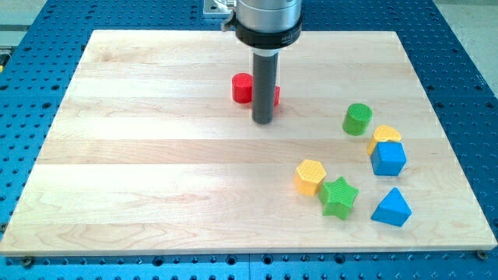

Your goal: Push the green circle heart and cube towards the left side of the board

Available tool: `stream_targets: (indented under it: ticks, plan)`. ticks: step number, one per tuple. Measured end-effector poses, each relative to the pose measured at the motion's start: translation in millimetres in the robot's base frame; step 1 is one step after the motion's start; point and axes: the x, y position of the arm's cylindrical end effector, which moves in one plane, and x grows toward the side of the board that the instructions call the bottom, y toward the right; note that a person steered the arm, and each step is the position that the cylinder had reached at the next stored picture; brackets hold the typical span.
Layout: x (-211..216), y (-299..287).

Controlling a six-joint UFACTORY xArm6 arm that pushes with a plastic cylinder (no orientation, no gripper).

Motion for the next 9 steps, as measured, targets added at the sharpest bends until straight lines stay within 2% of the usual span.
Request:
stream_targets:
  ticks: [1,2,3,4,5,6,7,8,9]
  plan:
    - [-10,85]
    - [-30,140]
    - [10,156]
    - [47,86]
    - [43,96]
    - [29,135]
    - [59,197]
    - [94,193]
    - [104,233]
